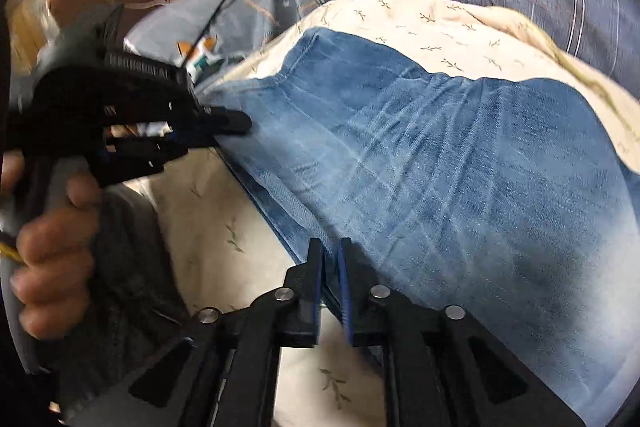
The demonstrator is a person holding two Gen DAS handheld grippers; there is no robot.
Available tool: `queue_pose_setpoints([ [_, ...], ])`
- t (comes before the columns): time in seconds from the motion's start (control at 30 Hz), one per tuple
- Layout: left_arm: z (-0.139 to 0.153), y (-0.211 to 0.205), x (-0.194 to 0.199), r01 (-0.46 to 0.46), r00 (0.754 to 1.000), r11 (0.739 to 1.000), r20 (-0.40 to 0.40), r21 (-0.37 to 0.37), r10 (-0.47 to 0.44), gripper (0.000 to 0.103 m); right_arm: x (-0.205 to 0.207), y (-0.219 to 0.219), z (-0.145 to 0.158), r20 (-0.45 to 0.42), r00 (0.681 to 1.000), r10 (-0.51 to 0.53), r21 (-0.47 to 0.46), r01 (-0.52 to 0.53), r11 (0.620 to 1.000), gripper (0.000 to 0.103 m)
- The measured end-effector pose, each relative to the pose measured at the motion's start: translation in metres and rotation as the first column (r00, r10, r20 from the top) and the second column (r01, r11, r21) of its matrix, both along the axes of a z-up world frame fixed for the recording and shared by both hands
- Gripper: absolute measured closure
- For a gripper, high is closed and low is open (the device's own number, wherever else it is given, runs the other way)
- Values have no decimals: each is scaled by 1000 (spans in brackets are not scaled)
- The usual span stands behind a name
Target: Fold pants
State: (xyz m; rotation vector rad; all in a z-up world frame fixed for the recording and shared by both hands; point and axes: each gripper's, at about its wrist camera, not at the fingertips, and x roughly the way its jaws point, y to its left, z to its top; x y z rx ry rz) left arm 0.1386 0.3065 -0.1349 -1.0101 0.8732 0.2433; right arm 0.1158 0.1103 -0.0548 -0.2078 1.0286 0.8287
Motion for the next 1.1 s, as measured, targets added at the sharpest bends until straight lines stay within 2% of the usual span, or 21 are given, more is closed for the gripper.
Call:
queue_pose_setpoints([
  [0.07, -3, -2, 3, 2, 1000, 1000, -3, -22, -2, 82, 4, -4, 21, 23, 1000, 0, 69, -2, 998, 40],
  [0.13, -3, 2, -4, -13, 1000, 999, 13, -38, 13, 79, 18, -5, 46, 71, 997, -27, 110, 19, 994, 26],
  [0.2, -2, 9, -13, -38, 999, 998, 25, -42, 39, 77, 46, 3, 56, 46, 999, -24, 130, 18, 991, 26],
  [0.27, -3, 14, -16, -46, 998, 998, 30, -35, 47, 77, 87, 20, 57, -24, 1000, -17, 135, 20, 991, 26],
  [0.4, -6, 18, -22, -24, 999, 999, 36, -47, 26, 76, 152, 59, 32, -132, 991, -9, 55, 16, 998, 26],
  [0.43, -5, 19, -24, -27, 999, 999, 38, -39, 29, 77, 159, 66, 26, -161, 987, -6, 39, 13, 999, 26],
  [0.53, 1, 16, -33, -53, 999, 997, 16, 57, 52, 76, 186, 89, 3, -259, 966, 4, 13, -1, 1000, 28],
  [0.6, 5, 18, -37, -64, 998, 996, 18, 69, 62, 76, 190, 104, -9, -297, 954, 30, -25, -39, 999, 28],
  [0.67, 3, 18, -37, -60, 998, 996, 8, 71, 60, 70, 190, 114, -24, -328, 943, 46, -75, -75, 994, 29],
  [0.7, 1, 17, -34, -43, 999, 997, -7, 66, 43, 67, 189, 118, -23, -310, 949, 59, -80, -88, 993, 30],
  [0.73, -3, 16, -31, -19, 1000, 999, -23, 50, 21, 67, 187, 120, -22, -304, 949, 81, -82, -111, 990, 37],
  [0.77, -7, 15, -29, 4, 999, 1000, -32, 27, -4, 68, 184, 123, -22, -305, 947, 100, -91, -133, 987, 52],
  [0.83, -10, 14, -29, 17, 1000, 1000, -16, -19, -17, 66, 179, 126, -23, -288, 951, 113, -125, -154, 980, 61],
  [0.93, -17, 15, -21, 2, 1000, 997, -18, -73, -3, 63, 175, 129, -24, -259, 958, 123, -151, -166, 975, 62],
  [1.0, -19, 24, -12, -46, 999, 991, -8, -126, 46, 67, 172, 132, -26, -241, 963, 124, -159, -165, 973, 67],
  [1.07, -21, 36, -3, -69, 998, 984, -10, -162, 69, 88, 172, 133, -24, -228, 966, 121, -163, -160, 973, 84],
  [1.1, -24, 38, -1, -69, 998, 981, -9, -183, 68, 89, 171, 133, -20, -224, 967, 124, -154, -161, 975, 88],
])
